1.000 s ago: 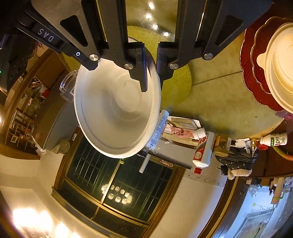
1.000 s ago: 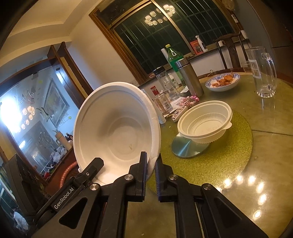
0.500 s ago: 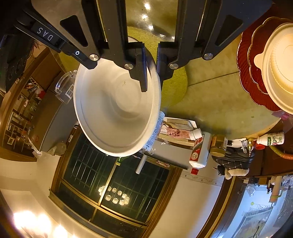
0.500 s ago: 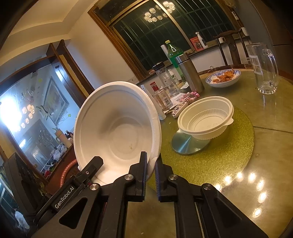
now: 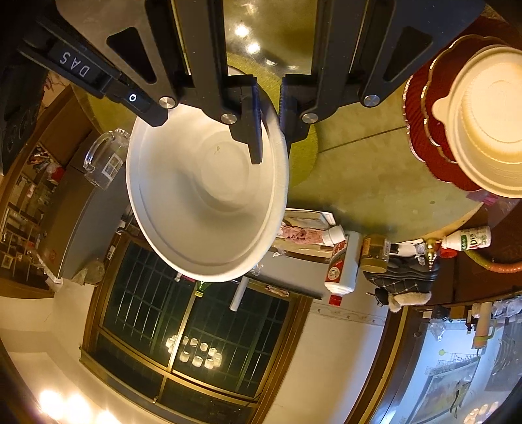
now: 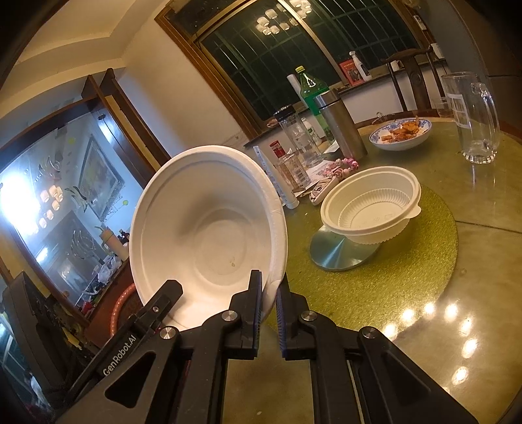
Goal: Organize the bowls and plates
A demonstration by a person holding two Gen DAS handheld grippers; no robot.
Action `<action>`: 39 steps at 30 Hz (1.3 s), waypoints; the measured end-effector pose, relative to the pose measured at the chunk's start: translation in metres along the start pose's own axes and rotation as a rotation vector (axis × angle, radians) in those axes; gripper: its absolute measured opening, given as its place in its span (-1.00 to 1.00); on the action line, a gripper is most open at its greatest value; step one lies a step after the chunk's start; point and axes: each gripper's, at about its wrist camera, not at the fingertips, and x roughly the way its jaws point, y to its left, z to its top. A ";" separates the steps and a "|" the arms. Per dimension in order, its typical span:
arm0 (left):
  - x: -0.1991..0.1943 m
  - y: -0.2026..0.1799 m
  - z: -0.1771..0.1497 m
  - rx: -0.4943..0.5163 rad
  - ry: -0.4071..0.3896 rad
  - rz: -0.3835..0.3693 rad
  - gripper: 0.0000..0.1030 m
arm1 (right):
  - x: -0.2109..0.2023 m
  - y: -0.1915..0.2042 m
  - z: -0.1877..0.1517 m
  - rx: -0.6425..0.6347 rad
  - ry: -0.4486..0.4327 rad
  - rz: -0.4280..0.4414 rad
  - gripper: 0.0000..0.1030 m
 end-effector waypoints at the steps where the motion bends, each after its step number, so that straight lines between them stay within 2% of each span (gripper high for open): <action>1: -0.003 0.002 0.001 -0.001 0.004 0.007 -0.87 | 0.000 0.000 0.000 0.008 0.008 0.007 -0.86; 9: -0.022 0.015 0.009 -0.006 0.014 0.036 -0.87 | -0.003 0.015 -0.008 0.029 0.048 0.053 -0.86; 28: -0.067 0.060 0.028 -0.031 0.031 0.113 -0.84 | -0.002 0.078 -0.022 -0.023 0.125 0.144 -0.86; 39: -0.086 0.096 0.038 -0.069 0.057 0.161 -0.83 | 0.016 0.113 -0.031 -0.021 0.227 0.233 -0.87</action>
